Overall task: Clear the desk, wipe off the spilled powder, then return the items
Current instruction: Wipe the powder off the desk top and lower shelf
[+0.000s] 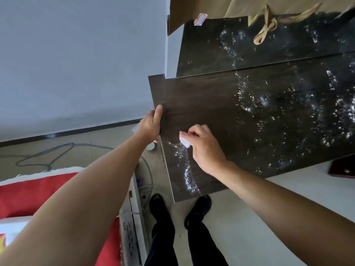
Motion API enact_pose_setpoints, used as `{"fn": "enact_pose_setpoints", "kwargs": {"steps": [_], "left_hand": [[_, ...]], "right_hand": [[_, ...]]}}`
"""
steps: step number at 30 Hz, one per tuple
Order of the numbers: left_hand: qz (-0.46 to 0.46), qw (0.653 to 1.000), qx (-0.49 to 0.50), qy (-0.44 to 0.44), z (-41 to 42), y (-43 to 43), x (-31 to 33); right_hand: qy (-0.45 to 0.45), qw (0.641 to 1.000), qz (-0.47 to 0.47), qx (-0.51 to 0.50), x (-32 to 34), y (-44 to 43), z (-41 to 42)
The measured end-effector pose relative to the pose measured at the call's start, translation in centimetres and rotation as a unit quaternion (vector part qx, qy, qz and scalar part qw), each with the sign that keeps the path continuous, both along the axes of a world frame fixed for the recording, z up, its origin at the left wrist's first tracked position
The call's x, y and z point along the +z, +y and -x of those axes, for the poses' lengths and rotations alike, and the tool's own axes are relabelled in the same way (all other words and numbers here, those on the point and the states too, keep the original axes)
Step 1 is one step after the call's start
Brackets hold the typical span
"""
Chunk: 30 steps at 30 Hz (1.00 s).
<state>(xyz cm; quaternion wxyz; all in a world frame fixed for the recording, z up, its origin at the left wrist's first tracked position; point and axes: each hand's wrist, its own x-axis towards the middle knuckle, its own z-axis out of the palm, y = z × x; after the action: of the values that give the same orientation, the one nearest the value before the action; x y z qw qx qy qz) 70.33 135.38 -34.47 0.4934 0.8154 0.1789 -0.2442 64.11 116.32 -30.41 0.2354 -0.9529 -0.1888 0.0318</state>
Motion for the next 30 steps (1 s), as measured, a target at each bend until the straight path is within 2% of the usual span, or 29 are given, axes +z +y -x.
{"fn": "enact_pose_setpoints", "kwargs": {"steps": [3,7,10,14,17,19,22,26,28,30], "left_hand": [[0.015,0.999,-0.019,0.021,-0.1,0.5,1.2],[0.041,0.997,-0.036,0.056,-0.4,0.9,2.0],[0.037,0.997,-0.045,0.045,-0.4,1.1,2.1],[0.025,0.998,-0.057,0.026,-0.4,1.3,1.8],[0.025,0.997,-0.058,0.041,-0.7,1.5,1.4],[0.03,0.996,-0.06,0.054,-0.9,1.7,1.0],[0.036,0.995,-0.075,0.055,-1.2,2.0,0.9],[0.05,0.991,-0.089,0.088,-1.6,2.2,1.3],[0.053,0.99,-0.089,0.096,-1.6,2.2,1.4],[0.051,0.991,-0.083,0.089,-1.7,2.2,1.4]], "right_hand": [[0.057,0.995,-0.031,0.072,0.5,-1.3,7.5],[0.147,0.978,0.018,0.145,2.2,-4.8,13.8],[0.132,0.989,0.006,0.062,3.7,-5.9,11.1],[0.017,0.996,-0.009,-0.091,3.1,-3.1,0.6],[0.033,0.986,-0.004,-0.161,1.1,0.4,-3.8],[0.021,0.992,-0.004,-0.123,0.3,2.1,-2.6],[0.027,0.999,-0.024,0.012,0.6,2.0,3.4],[0.149,0.978,0.0,0.145,2.4,-1.4,10.4],[0.167,0.979,-0.007,0.12,2.9,-2.6,9.0],[0.112,0.993,-0.029,0.029,2.7,-2.2,4.8]]}}
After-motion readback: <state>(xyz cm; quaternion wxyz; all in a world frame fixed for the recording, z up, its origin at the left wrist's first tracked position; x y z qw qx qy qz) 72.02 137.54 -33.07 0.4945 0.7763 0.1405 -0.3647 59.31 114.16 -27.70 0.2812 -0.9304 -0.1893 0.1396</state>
